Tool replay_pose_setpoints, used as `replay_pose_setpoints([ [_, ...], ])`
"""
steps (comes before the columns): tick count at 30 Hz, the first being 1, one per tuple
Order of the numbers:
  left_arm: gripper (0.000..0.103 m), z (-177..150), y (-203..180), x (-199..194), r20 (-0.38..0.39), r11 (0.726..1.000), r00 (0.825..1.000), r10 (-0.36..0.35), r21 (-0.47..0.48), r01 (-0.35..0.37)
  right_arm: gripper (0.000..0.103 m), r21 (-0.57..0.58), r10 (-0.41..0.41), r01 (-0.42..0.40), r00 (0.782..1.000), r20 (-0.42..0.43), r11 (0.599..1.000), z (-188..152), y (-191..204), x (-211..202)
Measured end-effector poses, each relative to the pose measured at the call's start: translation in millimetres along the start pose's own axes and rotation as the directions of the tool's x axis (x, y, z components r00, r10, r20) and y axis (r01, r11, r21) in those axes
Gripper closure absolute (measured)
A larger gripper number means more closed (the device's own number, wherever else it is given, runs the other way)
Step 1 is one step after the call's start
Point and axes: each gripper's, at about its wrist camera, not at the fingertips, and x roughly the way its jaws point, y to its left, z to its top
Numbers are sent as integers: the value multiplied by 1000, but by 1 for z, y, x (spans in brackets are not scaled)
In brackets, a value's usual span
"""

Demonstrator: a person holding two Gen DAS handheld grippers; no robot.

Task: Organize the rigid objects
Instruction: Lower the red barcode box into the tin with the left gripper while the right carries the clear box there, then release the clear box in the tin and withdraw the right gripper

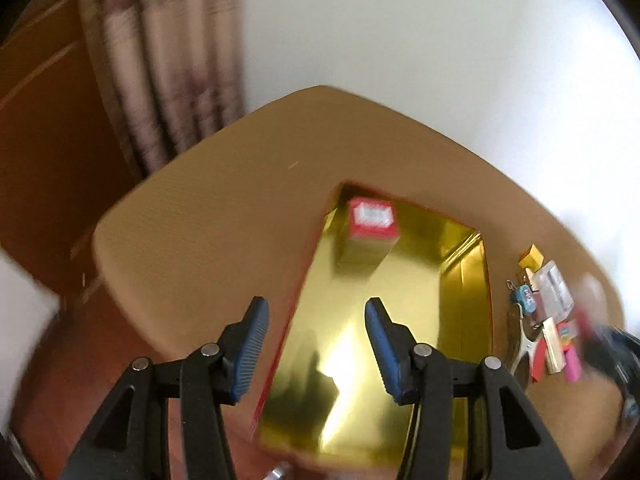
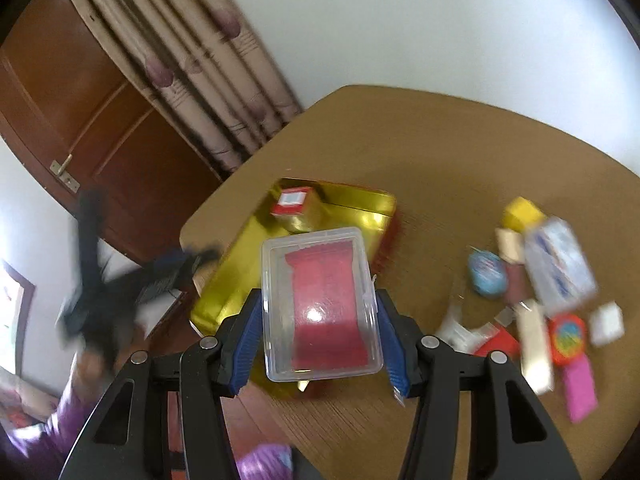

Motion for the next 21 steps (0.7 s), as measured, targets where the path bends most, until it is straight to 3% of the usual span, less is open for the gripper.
replay_pose_setpoints([
  [2, 52, -17, 19, -11, -22, 996, 999, -30, -85, 28, 52, 7, 24, -24, 999, -32, 1000, 15, 12, 29],
  [4, 52, -36, 35, -20, -31, 987, 998, -57, -150, 52, 52, 3, -6, 7, 998, -55, 1000, 25, 20, 57],
  [6, 52, -46, 43, -25, -15, 985, 999, -30, -169, 27, 52, 15, -12, 13, 997, -79, 1000, 32, 24, 79],
  [9, 52, -57, 50, -29, 28, 984, 999, 45, -172, -39, 52, 29, -60, 63, 993, -104, 998, 38, 23, 111],
  [15, 52, -63, 46, -17, -15, 994, 1000, 3, -111, -5, 52, 88, -104, 116, 986, -133, 989, 45, 12, 146],
  [21, 52, -68, 32, -14, -19, 998, 1000, -2, -57, 1, 51, 30, -216, 220, 970, -109, 975, 49, 15, 159],
])
